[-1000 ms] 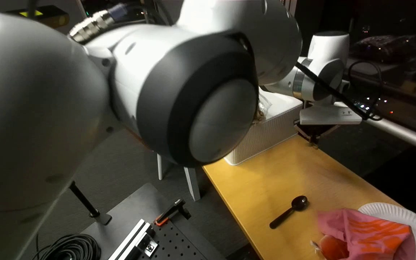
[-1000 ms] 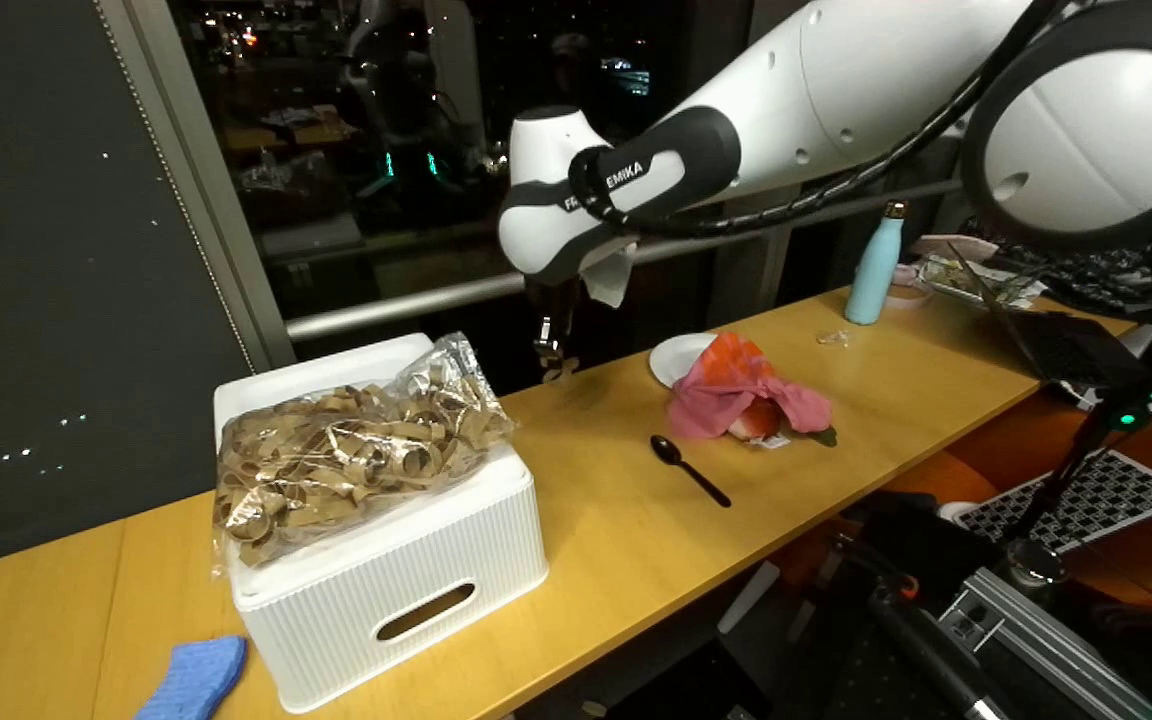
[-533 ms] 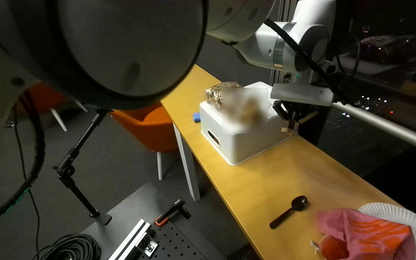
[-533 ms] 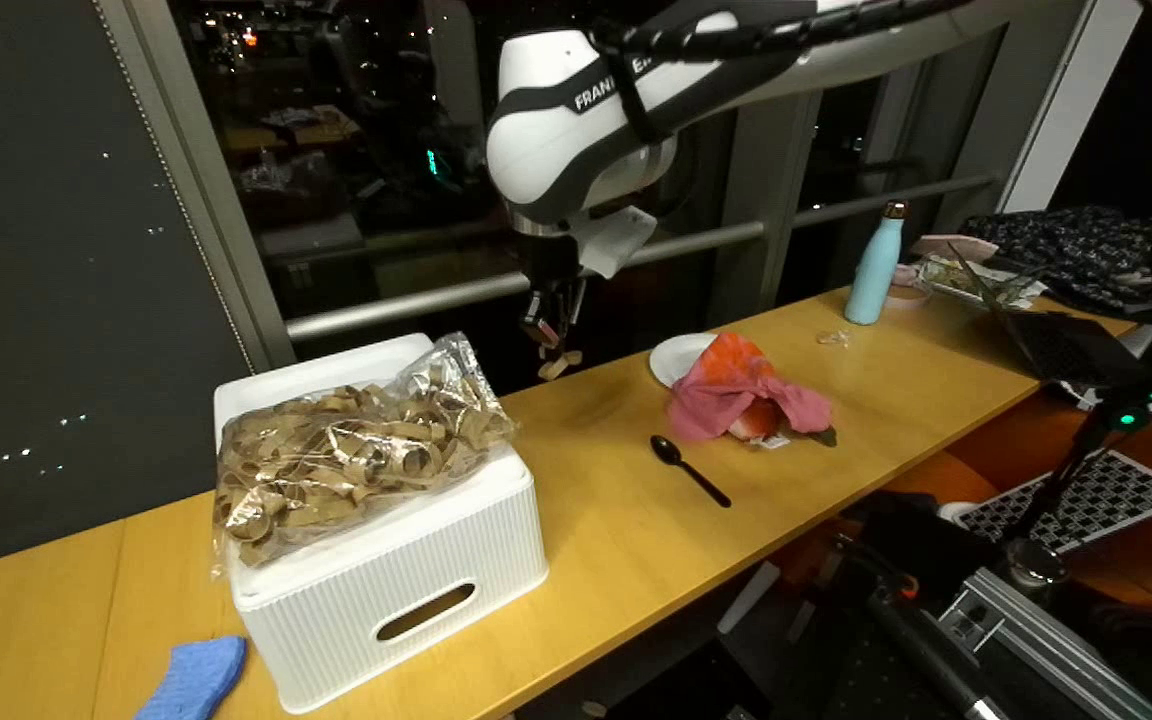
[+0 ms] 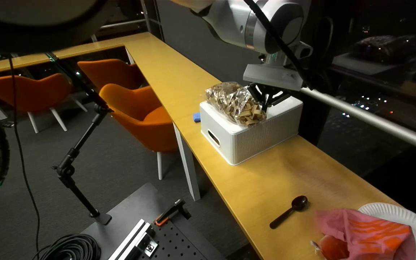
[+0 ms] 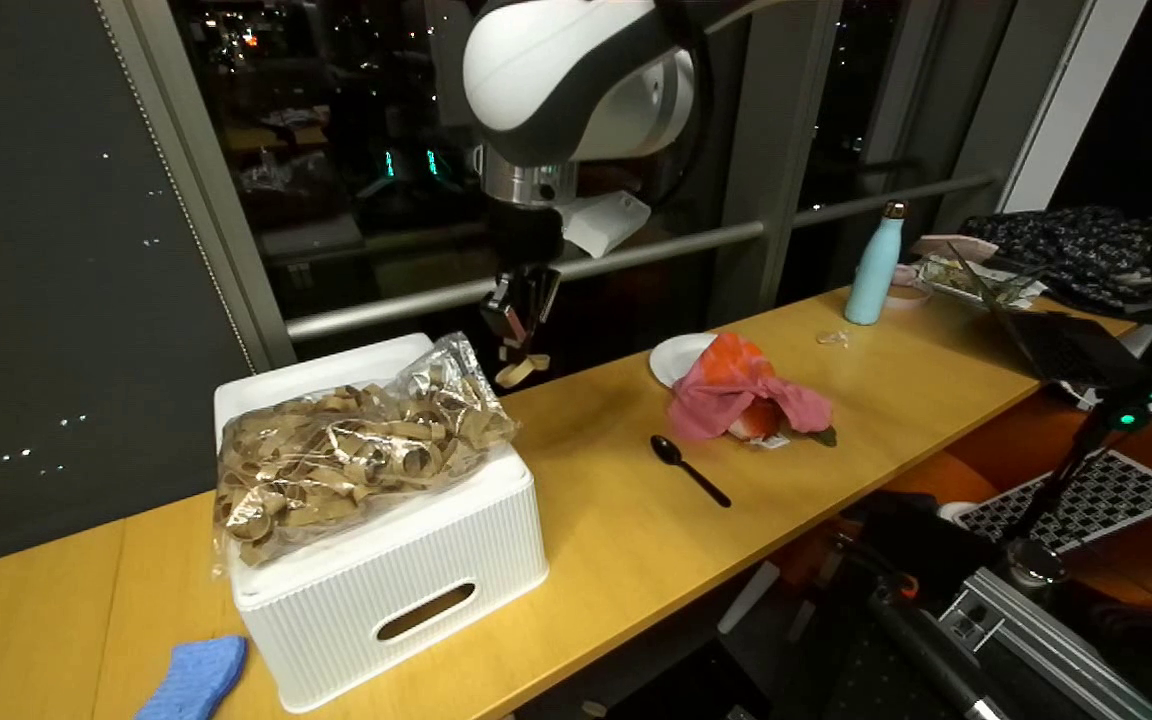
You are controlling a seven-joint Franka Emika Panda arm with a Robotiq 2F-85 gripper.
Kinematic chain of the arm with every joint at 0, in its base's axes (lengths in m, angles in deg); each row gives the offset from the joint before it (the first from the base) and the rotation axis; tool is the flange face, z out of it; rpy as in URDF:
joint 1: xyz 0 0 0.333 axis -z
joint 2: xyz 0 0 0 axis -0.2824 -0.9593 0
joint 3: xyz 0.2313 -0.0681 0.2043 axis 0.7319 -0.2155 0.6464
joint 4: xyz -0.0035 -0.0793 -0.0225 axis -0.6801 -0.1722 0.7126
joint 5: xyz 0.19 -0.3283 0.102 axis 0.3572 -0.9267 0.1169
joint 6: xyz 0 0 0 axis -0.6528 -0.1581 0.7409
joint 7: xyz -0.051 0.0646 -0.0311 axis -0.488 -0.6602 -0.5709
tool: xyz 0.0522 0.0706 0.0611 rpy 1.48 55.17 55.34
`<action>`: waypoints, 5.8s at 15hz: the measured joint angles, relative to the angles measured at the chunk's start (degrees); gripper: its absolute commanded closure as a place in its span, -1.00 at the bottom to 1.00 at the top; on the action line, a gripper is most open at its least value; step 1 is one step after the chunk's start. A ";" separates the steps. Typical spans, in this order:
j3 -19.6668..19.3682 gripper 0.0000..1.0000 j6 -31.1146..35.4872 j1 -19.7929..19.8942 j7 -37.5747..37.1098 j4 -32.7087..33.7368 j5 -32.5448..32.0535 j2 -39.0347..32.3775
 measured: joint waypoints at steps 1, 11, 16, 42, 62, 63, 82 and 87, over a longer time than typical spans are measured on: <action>0.24 0.98 1.00 0.01 1.09 -0.50 0.93 -0.10; 6.43 0.98 12.63 4.13 22.26 -5.92 15.03 -0.59; 8.65 0.98 13.26 5.78 31.76 -7.11 21.79 -0.30; 0.83 -0.54 13.00 6.36 33.08 -14.94 17.42 6.55; -4.36 -1.00 10.83 6.49 21.21 -3.57 2.92 -9.64; -4.36 -1.00 10.83 6.50 21.21 -3.63 2.92 -9.64; -3.35 -1.00 23.10 8.75 20.88 -12.76 2.90 -14.43; -2.91 -1.00 23.43 8.68 19.32 -13.49 2.67 -14.89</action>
